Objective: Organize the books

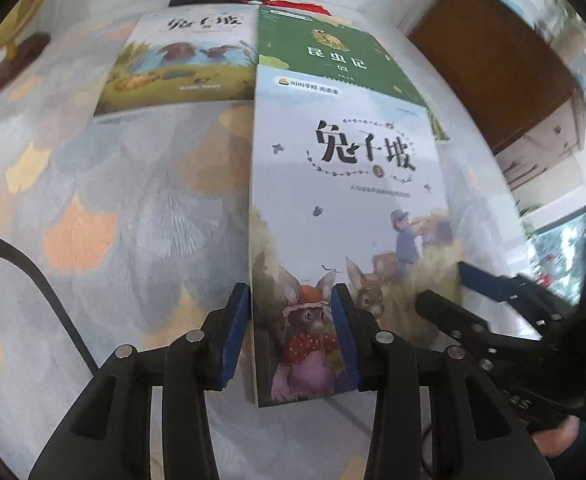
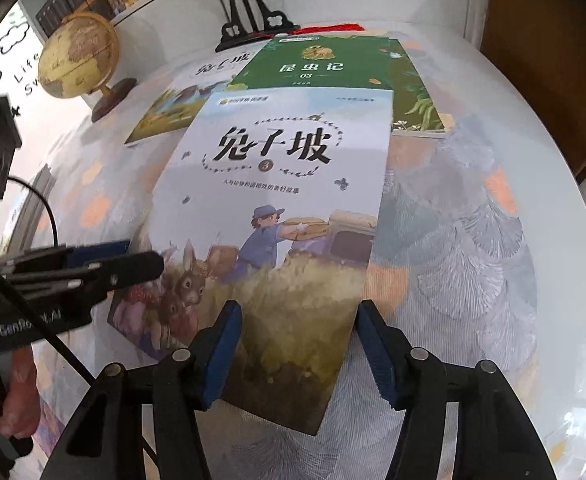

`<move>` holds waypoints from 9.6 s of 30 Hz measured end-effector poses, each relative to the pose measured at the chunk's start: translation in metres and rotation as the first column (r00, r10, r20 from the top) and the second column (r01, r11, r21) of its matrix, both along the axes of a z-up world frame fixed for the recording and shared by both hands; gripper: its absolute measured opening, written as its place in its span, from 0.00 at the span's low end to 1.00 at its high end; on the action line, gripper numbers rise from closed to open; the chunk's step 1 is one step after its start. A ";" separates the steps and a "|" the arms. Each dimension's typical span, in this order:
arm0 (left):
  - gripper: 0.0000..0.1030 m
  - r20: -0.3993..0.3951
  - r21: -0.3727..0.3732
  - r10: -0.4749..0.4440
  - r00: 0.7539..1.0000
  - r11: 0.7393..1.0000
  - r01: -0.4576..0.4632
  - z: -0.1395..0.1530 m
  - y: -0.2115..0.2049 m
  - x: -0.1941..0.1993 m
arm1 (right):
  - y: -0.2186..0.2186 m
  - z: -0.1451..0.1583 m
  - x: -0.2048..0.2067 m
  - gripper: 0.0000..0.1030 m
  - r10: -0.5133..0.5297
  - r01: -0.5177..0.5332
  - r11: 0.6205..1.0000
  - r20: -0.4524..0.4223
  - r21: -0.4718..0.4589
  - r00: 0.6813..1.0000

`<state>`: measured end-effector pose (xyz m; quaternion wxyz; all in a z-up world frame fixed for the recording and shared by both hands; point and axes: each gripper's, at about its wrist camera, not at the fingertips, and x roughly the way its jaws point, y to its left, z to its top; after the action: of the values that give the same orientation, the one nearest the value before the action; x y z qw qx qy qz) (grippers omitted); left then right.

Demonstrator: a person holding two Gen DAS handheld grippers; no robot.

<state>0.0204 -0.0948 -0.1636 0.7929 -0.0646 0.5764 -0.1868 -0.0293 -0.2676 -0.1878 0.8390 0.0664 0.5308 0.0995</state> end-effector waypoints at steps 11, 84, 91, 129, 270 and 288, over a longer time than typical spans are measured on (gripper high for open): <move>0.36 0.004 -0.233 -0.036 0.999 0.972 0.036 0.019 -0.005 -0.021 | -0.022 0.000 -0.007 0.63 -0.067 0.066 0.986 0.001 0.152 0.998; 0.16 0.246 -0.077 0.335 0.910 0.942 -0.326 0.118 0.374 -0.085 | 0.397 0.136 -0.010 0.30 0.570 -0.607 0.795 0.333 0.008 0.751; 0.16 0.174 -0.163 0.372 0.912 0.924 -0.346 0.081 0.428 -0.071 | 0.451 0.111 0.001 0.31 0.561 -0.584 0.812 0.276 0.004 0.781; 0.22 0.076 -0.022 0.587 0.806 0.809 -0.587 0.052 0.447 -0.133 | 0.415 0.058 -0.021 0.44 0.468 -0.469 0.883 0.031 0.035 0.883; 0.22 -0.087 -0.255 0.069 0.994 0.963 -0.089 -0.018 0.024 -0.020 | -0.006 0.003 0.009 0.58 -0.051 0.061 0.972 -0.052 0.226 0.997; 0.18 -0.321 -0.545 0.068 0.945 0.802 -0.243 -0.019 0.040 -0.003 | -0.054 -0.017 0.020 0.33 -0.056 0.155 0.776 -0.177 0.612 0.983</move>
<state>0.0171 -0.0553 -0.1822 0.6565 -0.3759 0.5933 -0.2751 -0.0091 -0.3221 -0.2052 0.7322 0.3765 0.5245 0.2167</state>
